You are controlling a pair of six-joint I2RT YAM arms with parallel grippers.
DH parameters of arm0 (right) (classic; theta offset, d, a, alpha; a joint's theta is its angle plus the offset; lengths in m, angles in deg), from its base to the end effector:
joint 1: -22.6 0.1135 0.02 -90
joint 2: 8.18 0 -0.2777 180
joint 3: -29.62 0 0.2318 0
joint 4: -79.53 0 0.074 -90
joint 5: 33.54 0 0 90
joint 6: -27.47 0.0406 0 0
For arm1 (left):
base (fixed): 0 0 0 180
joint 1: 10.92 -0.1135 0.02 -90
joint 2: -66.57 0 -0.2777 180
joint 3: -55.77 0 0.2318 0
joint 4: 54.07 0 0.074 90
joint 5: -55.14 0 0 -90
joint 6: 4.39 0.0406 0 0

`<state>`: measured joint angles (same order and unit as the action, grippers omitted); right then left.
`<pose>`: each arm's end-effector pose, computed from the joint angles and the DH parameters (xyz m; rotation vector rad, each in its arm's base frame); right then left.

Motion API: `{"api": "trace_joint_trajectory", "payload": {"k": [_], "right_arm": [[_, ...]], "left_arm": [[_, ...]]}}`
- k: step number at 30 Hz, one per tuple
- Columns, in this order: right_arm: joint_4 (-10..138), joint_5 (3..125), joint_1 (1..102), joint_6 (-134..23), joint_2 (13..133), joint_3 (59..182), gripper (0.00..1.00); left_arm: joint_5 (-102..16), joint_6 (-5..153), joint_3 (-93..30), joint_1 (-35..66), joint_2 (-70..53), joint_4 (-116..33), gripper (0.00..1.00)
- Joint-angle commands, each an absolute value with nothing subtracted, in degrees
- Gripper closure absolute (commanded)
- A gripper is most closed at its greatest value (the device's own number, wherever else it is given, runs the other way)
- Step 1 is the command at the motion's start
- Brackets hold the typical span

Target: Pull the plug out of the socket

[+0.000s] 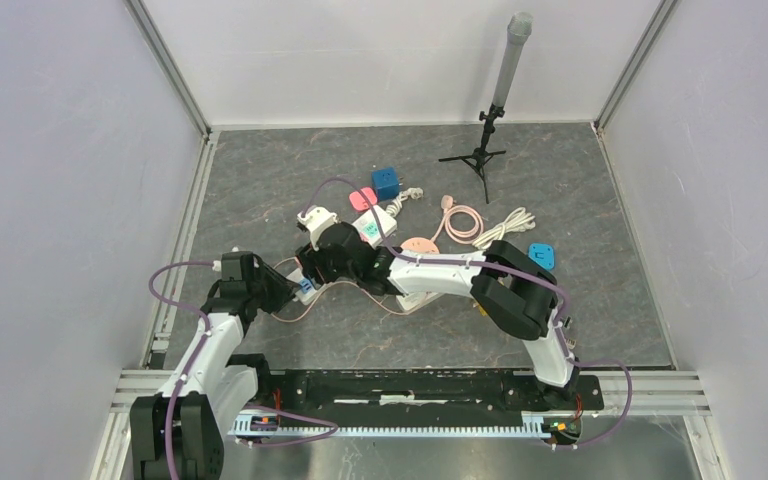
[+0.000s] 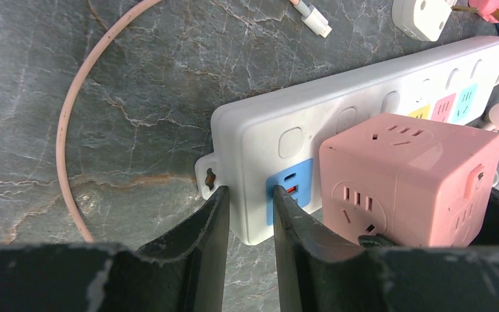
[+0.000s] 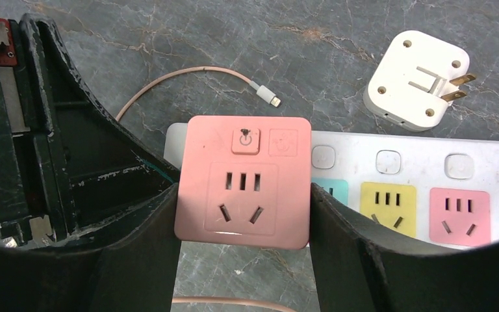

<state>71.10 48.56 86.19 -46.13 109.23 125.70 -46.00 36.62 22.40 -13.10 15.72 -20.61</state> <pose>0.2109 0.4121 0.2190 -0.7857 2.0151 0.6915 0.1377 -0.0026 0.1708 -1.0133 2.3189 -0.5827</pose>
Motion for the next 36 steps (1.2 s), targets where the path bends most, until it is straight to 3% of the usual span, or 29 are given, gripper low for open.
{"api": "trace_joint_trajectory", "payload": {"k": [1,4,16,22,27,30,36], "right_arm": [[82.0,57.7,85.2,-40.7,104.7,126.9,1.0],[87.3,60.2,82.5,-35.9,102.7,122.1,1.0],[86.4,51.4,86.5,-45.4,99.3,121.1,1.0],[101.8,56.3,78.8,-31.5,92.4,108.7,1.0],[102.0,52.1,76.2,-30.3,88.9,104.0,1.0],[101.0,50.0,72.8,-28.6,86.3,100.6,1.0],[97.1,47.3,65.1,-27.1,82.9,95.3,1.0]], "left_arm": [[-46.3,36.6,23.3,-12.8,15.2,-18.4,0.64],[-46.4,36.6,23.3,-12.8,15.2,-18.4,0.64],[-46.4,36.6,23.5,-12.7,15.1,-18.6,0.65],[-46.5,36.5,23.5,-12.6,15.2,-18.6,0.65],[-47.8,36.3,22.7,-12.6,15.9,-18.5,0.64],[-49.4,36.4,20.9,-12.6,16.1,-18.3,0.54],[-51.6,42.3,12.4,-12.6,13.4,-11.9,0.25]]}}
